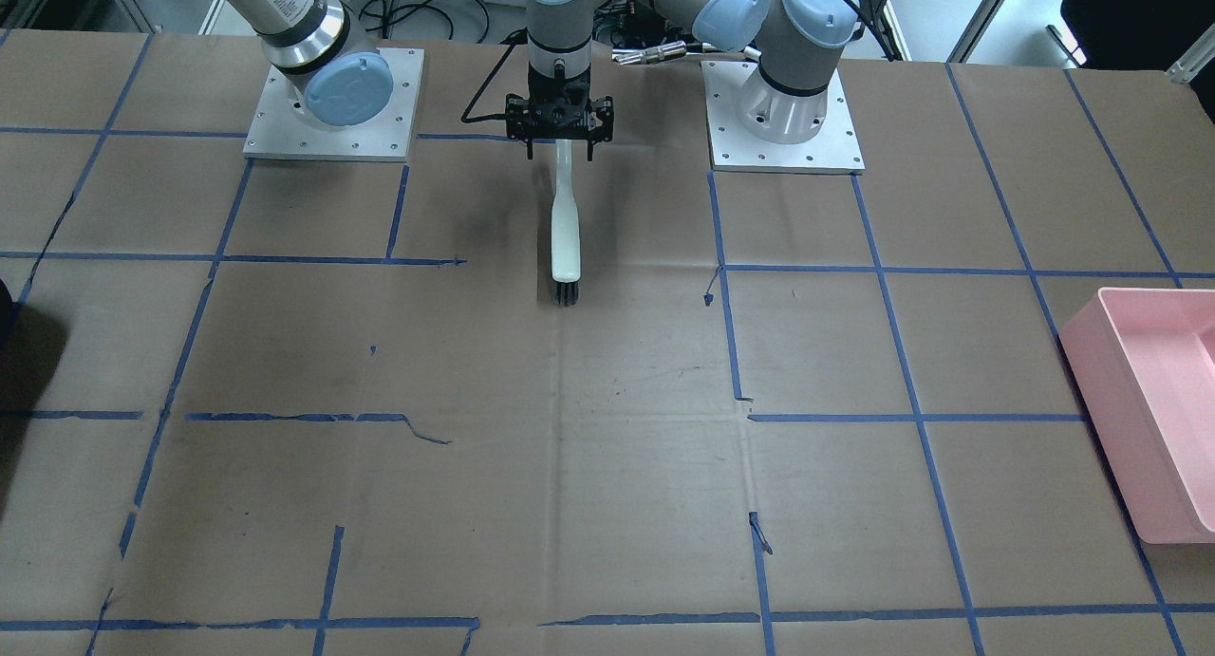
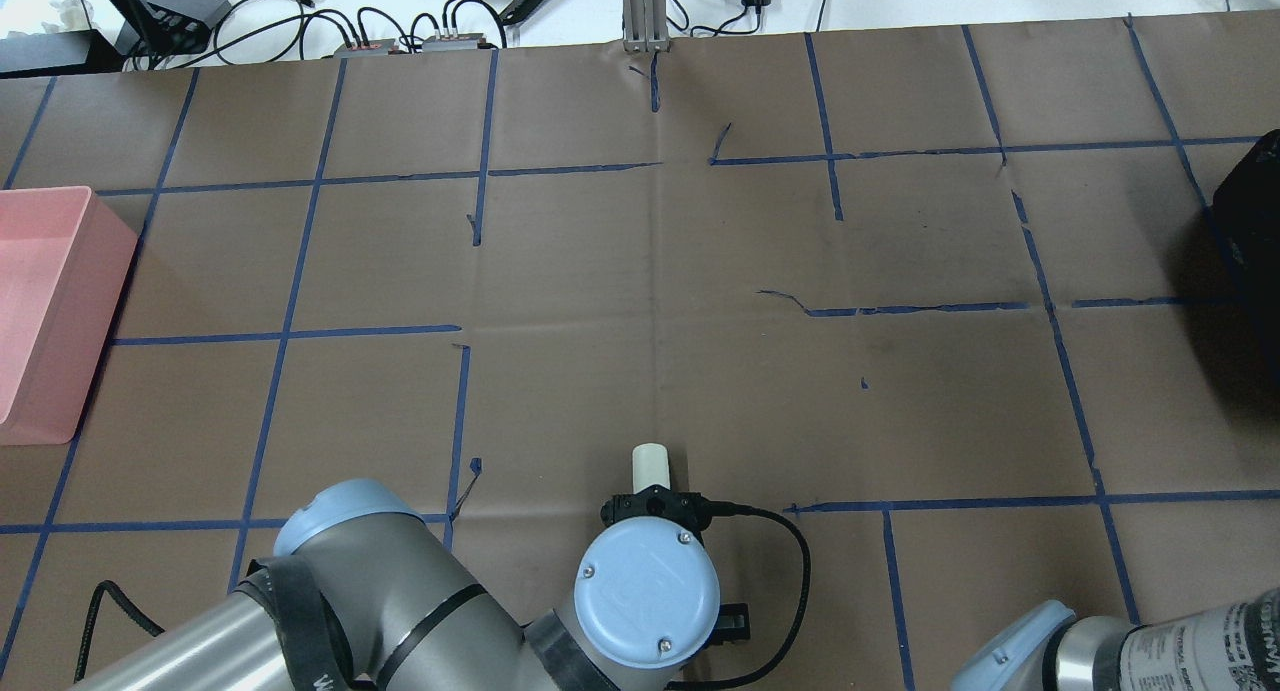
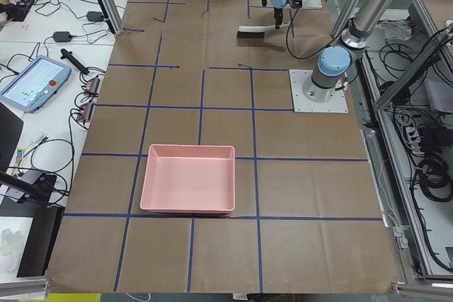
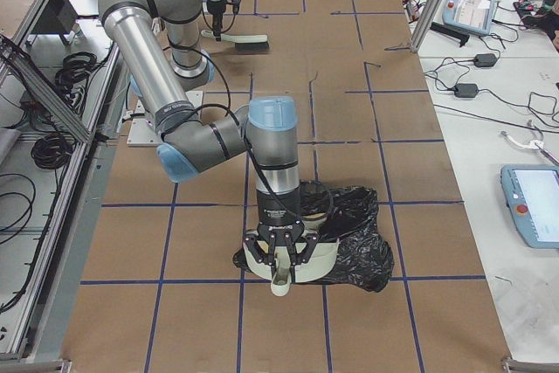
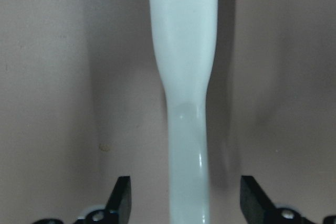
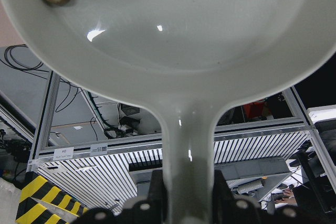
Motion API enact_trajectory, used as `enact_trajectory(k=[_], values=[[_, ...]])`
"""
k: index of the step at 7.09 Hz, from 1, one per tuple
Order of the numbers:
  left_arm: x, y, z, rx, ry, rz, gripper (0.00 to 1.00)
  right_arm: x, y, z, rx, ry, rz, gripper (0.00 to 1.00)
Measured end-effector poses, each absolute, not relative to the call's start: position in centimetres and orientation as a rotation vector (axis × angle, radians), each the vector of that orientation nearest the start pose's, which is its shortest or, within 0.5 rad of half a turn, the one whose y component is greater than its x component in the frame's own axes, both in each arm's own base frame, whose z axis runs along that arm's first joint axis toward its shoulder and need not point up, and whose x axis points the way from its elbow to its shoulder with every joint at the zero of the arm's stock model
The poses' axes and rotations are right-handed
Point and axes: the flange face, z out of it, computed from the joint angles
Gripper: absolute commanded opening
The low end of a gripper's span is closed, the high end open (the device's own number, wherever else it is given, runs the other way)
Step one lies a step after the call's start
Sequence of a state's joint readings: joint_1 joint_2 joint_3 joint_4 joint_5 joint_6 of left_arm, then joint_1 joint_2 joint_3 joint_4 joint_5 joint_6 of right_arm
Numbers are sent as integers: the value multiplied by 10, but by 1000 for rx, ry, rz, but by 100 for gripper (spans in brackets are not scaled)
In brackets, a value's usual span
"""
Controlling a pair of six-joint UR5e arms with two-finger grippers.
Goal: Sweep and dump trash in nearest bin
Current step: 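Set the brush down with the left gripper while the right keeps the dustpan tipped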
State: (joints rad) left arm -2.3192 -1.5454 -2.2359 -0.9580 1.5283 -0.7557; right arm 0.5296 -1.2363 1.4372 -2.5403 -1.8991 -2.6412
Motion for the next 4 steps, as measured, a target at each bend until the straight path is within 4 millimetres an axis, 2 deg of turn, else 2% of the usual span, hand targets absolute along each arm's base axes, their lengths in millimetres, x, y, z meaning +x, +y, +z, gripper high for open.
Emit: enact_trajectory(k=[2,4], values=[[-366,-231,283,-12,3206,-12,99,-507,-430,495,1569,-1766,-732,2],[-332,-267,315,45,3223,-84,99,-501,-434,501,1536,-1749,-778,2]])
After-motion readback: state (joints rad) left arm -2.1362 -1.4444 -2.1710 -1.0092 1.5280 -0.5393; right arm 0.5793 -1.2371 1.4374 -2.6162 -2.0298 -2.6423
